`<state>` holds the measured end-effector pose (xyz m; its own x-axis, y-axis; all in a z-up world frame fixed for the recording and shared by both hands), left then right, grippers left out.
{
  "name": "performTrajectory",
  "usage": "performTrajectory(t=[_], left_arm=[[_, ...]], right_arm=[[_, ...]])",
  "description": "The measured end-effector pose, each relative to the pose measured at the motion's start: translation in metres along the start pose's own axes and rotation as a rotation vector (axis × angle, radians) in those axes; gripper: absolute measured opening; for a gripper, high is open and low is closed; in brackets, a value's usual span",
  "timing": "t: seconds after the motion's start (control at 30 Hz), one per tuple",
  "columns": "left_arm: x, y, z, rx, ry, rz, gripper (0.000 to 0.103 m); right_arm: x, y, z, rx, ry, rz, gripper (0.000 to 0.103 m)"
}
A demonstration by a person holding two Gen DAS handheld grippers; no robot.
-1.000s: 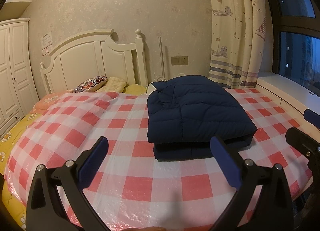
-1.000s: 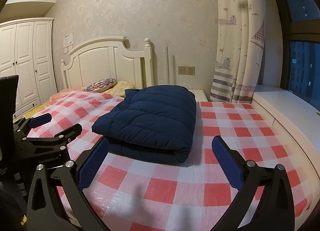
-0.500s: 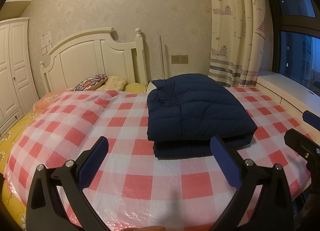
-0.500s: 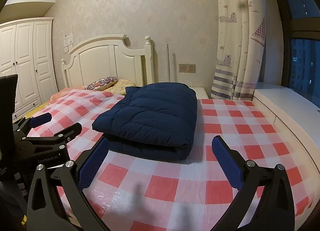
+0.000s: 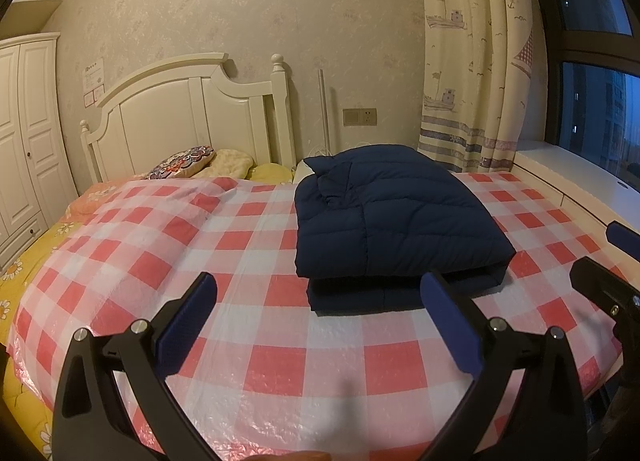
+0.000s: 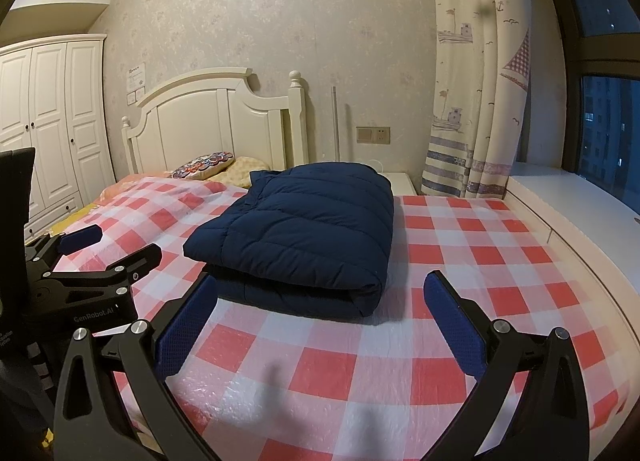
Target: Fold large clothes
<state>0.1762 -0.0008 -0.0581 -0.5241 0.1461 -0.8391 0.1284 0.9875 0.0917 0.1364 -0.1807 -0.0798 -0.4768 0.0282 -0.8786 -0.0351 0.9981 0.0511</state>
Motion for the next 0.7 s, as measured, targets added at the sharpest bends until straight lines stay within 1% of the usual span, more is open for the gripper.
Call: performTrajectory(t=[0.7], left_arm=[[0.0002,0.0005,-0.0004,0.002,-0.001,-0.001,0.101]], right_arm=[[0.0021,0.0013,-0.0003,0.004,0.004,0.003,0.099]])
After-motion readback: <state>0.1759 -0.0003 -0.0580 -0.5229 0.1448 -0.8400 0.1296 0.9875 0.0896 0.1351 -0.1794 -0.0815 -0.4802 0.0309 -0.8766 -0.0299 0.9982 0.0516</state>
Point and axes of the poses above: each gripper's, at about its wrist camera, not at the fingertips, and z roughly the way its jaws point, y to its left, x to its underside, the point moved 10 cm from there along z, roughly the way its jaws point, and after that the axes turned 6 degrees about y, right-handed, at the moved point
